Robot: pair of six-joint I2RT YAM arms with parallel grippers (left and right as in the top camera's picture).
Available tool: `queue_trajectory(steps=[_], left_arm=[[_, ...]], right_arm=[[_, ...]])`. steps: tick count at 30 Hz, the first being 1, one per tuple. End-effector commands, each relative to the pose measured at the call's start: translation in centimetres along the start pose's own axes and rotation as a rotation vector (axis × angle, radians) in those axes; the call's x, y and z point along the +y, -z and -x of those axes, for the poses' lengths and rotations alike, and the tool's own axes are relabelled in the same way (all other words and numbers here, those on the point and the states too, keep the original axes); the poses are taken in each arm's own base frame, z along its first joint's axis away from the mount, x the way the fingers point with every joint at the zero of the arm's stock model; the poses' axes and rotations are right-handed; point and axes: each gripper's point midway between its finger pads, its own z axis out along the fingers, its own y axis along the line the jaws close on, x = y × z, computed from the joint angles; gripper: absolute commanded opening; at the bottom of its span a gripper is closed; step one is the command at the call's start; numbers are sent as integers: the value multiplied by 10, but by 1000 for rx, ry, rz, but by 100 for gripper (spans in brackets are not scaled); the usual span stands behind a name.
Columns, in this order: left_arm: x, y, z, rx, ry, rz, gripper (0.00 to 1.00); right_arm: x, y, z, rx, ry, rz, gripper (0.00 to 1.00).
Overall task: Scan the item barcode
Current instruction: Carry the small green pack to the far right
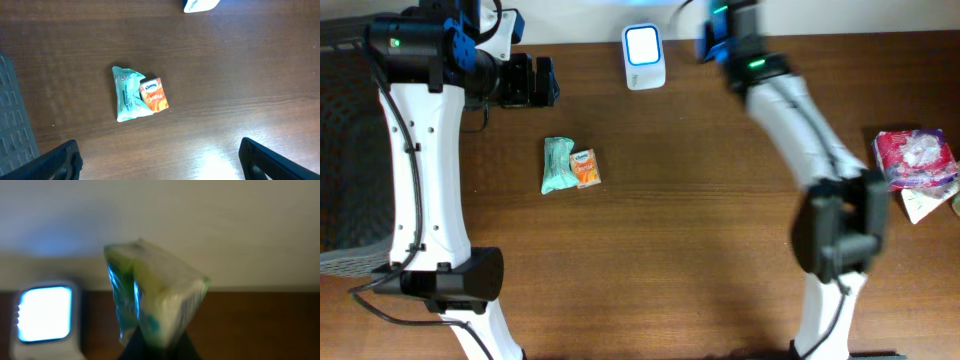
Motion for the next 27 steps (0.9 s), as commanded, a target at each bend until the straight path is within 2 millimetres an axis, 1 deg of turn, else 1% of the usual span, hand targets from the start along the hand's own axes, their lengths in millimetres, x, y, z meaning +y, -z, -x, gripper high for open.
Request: queue_trajectory(steps=[1,2,4,6,7,10,12,14,18,19,20,21,22,23,25,27], left_arm=[[3,-2,1,2,10,3,99],[3,-2,1,2,10,3,99],[3,-2,1,3,10,3,99],[3,-2,1,2,9,2,99],[3,-2,1,3,10,3,99],[3,-2,1,3,10,3,99],[3,-2,1,3,9,3,99],[3,-2,1,3,9,3,99],[3,-2,1,2,9,2,99],[3,-2,1,2,9,3,99],[3,-2,1,2,9,3,99],[3,-2,1,2,10,3,99],[3,-2,1,2,9,2,99],[3,-2,1,2,9,2,99],[3,-2,1,2,10,3,99],[3,-2,1,2,9,3,99]], right_arm=[[-121,30,-35,189,-222,-295,4],[-156,37,-61,289,-245,-372,4],[-208,50,-99,435,-278,-466,4],[-255,67,-125,528,-332,-546,4],[-277,76,-135,556,-369,-584,4],[-326,98,-153,583,-501,-658,4],[-343,103,-161,590,-570,-637,4],[-361,108,-163,570,-601,-659,4],[-379,113,-163,542,-627,-685,9],[-382,113,-165,540,-629,-691,17],[-382,113,-166,542,-629,-695,35],[-382,112,-167,547,-629,-694,72],[-381,113,-168,550,-628,-693,97],[-377,110,-167,550,-634,-669,99],[-363,102,-165,555,-652,-588,99],[-317,80,-153,567,-609,-322,99]])
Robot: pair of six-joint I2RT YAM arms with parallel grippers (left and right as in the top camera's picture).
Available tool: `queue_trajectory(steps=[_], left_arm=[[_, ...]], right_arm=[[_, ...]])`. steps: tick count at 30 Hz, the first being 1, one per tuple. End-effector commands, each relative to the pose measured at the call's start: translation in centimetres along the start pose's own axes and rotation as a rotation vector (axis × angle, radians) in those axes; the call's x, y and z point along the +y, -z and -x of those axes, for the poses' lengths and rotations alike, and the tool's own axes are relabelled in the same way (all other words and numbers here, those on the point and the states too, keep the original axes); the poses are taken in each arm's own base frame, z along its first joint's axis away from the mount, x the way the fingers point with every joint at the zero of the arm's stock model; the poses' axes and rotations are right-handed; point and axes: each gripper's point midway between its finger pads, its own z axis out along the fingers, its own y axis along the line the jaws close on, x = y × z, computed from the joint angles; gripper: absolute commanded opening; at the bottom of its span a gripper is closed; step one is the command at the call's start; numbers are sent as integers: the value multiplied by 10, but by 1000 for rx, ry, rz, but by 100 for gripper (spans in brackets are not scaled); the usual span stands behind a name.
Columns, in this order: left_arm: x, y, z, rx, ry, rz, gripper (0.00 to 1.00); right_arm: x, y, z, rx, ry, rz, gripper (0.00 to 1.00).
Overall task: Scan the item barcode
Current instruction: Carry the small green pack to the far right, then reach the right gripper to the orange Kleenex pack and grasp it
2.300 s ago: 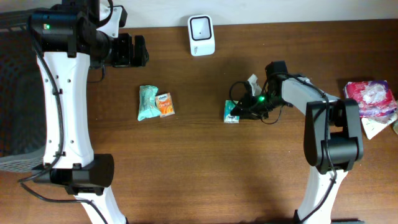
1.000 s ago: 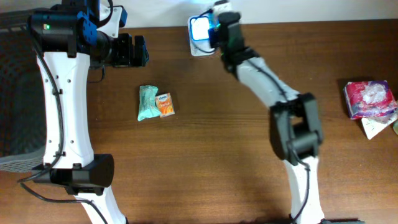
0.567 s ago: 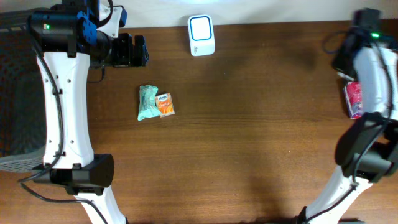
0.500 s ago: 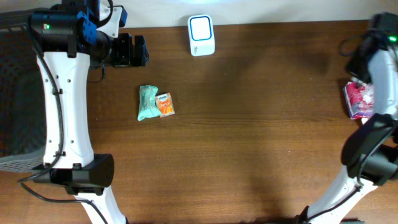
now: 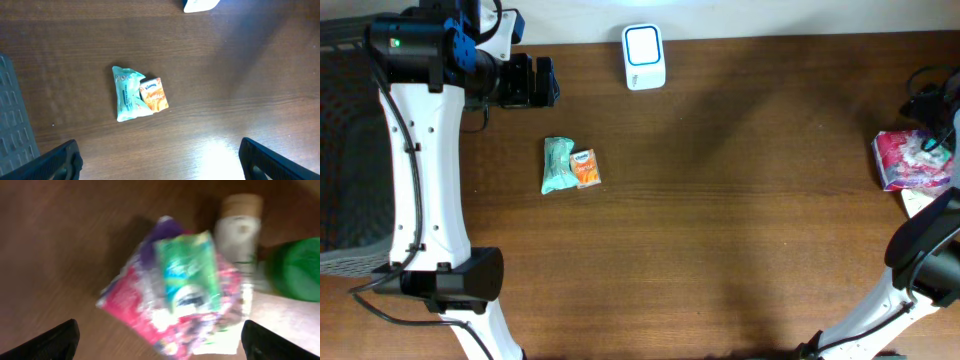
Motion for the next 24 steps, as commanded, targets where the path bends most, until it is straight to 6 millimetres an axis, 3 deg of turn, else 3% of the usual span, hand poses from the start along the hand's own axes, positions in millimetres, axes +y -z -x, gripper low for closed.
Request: queue_trajectory(steps=[1,4,8,11,13,16,19,22,24], left_arm=[[3,-2,1,4,10,2,100],[3,-2,1,4,10,3,99],[3,-2,0,4,10,3,99],[3,-2,0,4,10,3,99],[3,-2,1,4,9,2,99],[3,-2,0,4,10,3,99],[3,-2,1,4,9,3,99],[3,-2,0,4,10,3,99],[3,-2,1,4,9,2,99]], right_arm=[[67,12,-27,94,151,304,99],[137,39,-64,178,242,550,99],[231,81,-138,237,452,708,99],[305,103,-210,250,612,802,99],[337,105,-259,316,625,833,99],[372,120,-335,454,721,983,98],[383,118,-398,548,807,1003,86],[387,123,-431,573,868,1008,74],[390,130,-447,560,907,1011,73]])
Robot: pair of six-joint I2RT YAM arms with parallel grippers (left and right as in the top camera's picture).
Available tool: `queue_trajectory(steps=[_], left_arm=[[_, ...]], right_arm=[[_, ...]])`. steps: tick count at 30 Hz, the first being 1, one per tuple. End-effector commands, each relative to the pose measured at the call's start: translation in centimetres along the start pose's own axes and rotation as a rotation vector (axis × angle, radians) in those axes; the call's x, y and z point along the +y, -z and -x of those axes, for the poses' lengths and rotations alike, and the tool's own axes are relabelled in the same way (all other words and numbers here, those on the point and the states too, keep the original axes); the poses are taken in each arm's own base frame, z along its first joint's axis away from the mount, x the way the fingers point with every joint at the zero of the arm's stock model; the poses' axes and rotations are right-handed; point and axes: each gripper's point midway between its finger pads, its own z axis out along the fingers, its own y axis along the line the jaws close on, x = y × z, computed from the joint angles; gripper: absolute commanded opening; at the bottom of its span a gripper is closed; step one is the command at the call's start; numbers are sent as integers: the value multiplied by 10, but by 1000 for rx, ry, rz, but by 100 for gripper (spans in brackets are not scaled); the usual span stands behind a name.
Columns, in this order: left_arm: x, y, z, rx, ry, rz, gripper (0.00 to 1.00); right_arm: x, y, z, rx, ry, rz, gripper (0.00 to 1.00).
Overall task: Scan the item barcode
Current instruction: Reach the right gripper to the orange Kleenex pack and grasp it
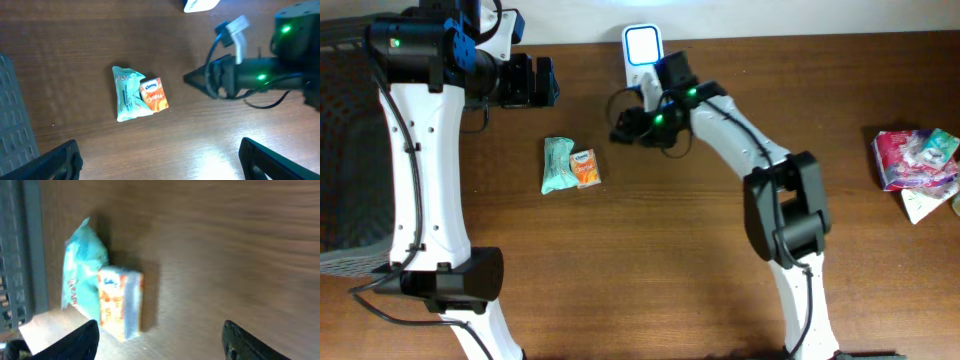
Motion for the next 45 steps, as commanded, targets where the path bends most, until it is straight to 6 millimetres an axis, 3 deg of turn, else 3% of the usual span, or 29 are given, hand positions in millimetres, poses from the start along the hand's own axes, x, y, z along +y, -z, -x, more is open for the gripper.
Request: queue_trajectory(steps=[1,4,11,15,17,20,21,23,25,27,32,34,37,39,41,44,45], left_arm=[[3,-2,1,4,10,3,99],[3,-2,1,4,10,3,99],[3,-2,0,4,10,3,99],[3,-2,0,4,10,3,99],[3,-2,1,4,9,3,99],[3,-2,1,3,10,3,99],[3,-2,1,4,9,3,99],[3,-2,1,4,9,3,99],[3,-2,1,4,10,3,99],[3,-2,1,4,9,2,99],[3,-2,0,4,10,3,99],[3,-2,1,4,10,2,99],[3,-2,0,4,10,2,99],[3,-2,1,4,9,3,99],[3,-2,1,4,9,3,99],[3,-2,1,4,9,2,99],[3,-2,0,4,10,3,99]], right_arm=[[16,-18,-13,23,46,-13,73],[28,-28,-21,40,31,-12,63],[28,-70,-54,138,22,-9,62],[31,-82,-64,164,29,0,60],[30,-83,-64,164,30,0,30],[32,-83,-60,150,40,7,15],[32,-83,-59,146,42,9,4],[33,-82,-57,142,42,9,4],[31,-68,-48,125,28,2,4],[26,-38,-32,100,-6,-5,4],[11,56,-26,156,-20,134,4],[6,77,-26,167,-68,231,4],[-1,90,-21,147,-73,277,4],[-19,88,-26,163,-96,176,4],[-65,89,-48,232,-134,-102,4],[-115,110,-74,324,-146,-430,4],[-123,114,-77,338,-144,-482,4]])
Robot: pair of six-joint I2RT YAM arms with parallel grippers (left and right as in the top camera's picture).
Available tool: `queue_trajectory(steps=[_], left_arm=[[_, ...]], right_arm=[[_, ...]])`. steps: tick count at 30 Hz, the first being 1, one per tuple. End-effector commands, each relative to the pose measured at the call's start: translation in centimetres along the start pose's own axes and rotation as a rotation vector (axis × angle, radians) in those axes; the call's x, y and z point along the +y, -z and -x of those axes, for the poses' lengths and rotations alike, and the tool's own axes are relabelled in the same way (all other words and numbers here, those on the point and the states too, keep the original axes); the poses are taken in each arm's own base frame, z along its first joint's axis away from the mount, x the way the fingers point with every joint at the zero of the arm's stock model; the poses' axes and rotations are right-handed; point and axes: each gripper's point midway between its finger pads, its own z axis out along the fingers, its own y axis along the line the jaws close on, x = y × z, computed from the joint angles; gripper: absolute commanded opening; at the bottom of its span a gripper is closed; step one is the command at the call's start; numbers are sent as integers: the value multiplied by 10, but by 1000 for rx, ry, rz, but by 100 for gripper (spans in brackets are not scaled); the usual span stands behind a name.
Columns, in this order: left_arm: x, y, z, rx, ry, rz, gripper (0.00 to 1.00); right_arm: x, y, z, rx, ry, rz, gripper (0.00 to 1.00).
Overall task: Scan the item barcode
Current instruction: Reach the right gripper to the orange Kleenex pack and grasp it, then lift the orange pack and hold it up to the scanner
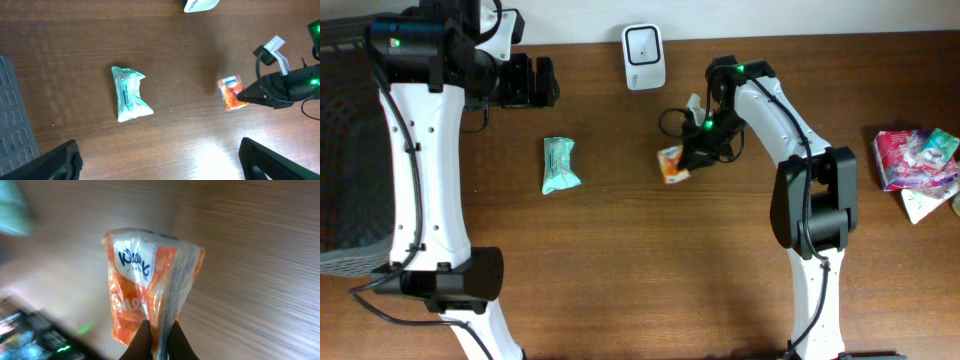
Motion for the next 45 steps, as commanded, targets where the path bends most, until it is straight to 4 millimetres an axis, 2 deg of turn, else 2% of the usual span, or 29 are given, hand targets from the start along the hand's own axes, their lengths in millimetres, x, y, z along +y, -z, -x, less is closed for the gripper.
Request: queue_trajectory(steps=[1,4,6,7,9,15,18,20,22,25,27,32,45], left_arm=[[3,-2,1,3,9,3,99],[3,-2,1,4,9,2,99],[3,-2,1,4,10,3,99],[3,-2,1,4,9,3,99],[3,-2,1,3,10,3,99],[3,-2,1,3,10,3,99],[3,-2,1,4,10,3,99],[3,-2,1,4,10,3,99],[3,-2,1,3,9,3,99],[3,-2,1,4,10,3,99],[3,-2,1,4,10,3,99],[3,-2,1,4,9,2,99],[3,-2,1,4,9,2,99]], right_arm=[[-46,20,-2,-28,11,-307,4],[-51,20,-5,-15,4,-333,4],[-41,16,-7,-6,10,-275,4],[-26,12,-9,11,59,-192,4],[16,10,-21,52,273,70,4],[67,32,-56,95,439,448,4],[93,47,-55,49,432,618,4],[113,65,-48,-14,401,773,4],[121,81,-40,-72,383,878,4],[120,111,-18,-224,425,1013,4],[111,121,-7,-297,471,1026,4],[98,129,3,-360,506,1014,4],[96,131,5,-368,505,1012,4]])
